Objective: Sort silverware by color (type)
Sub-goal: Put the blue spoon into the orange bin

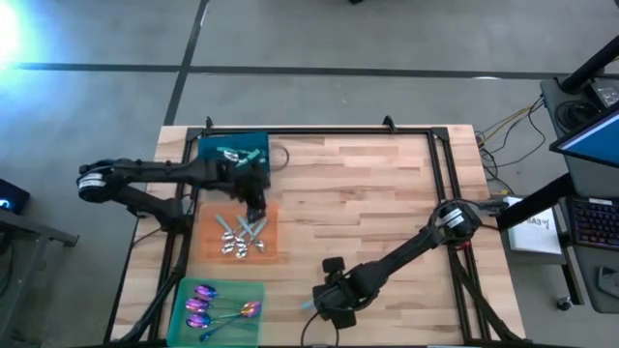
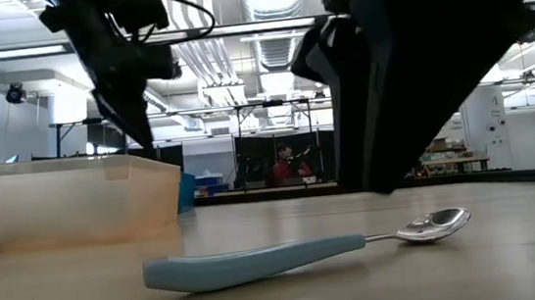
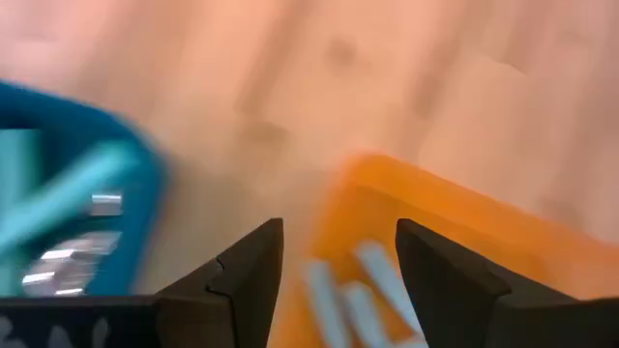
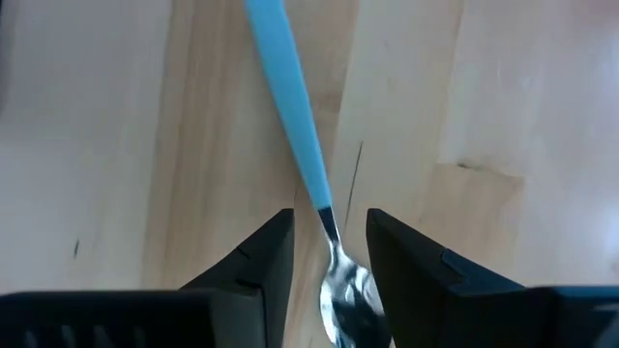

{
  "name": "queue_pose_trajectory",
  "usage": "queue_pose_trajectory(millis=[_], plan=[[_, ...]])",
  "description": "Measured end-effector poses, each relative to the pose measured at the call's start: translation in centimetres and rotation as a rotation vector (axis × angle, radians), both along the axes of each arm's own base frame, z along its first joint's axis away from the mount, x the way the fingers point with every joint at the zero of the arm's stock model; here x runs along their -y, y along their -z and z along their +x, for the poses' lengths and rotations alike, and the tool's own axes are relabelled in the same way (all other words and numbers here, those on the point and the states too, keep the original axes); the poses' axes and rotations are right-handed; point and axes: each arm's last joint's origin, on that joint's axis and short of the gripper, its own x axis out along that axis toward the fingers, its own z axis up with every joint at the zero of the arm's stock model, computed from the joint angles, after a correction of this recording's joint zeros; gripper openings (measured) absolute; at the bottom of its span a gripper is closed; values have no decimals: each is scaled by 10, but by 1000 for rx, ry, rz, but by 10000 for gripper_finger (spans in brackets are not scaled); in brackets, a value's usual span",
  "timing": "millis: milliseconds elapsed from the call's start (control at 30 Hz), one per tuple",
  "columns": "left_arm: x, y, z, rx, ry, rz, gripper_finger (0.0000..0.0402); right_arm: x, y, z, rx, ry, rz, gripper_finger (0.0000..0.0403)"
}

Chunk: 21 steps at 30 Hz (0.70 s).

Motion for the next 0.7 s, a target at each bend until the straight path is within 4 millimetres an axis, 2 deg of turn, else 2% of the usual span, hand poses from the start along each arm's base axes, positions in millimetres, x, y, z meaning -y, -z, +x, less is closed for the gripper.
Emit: queue_pose_trajectory(millis=[200,400,700], plan=[[43,7,2,-20,134,-60,185,0,12,1,44,9,27,110],[84,6,2,8,118,-131,185,1,17,-1,45,11,29,105],[157,1,-12,73,251,-238,185,6,36,-6,48,13,30,106]])
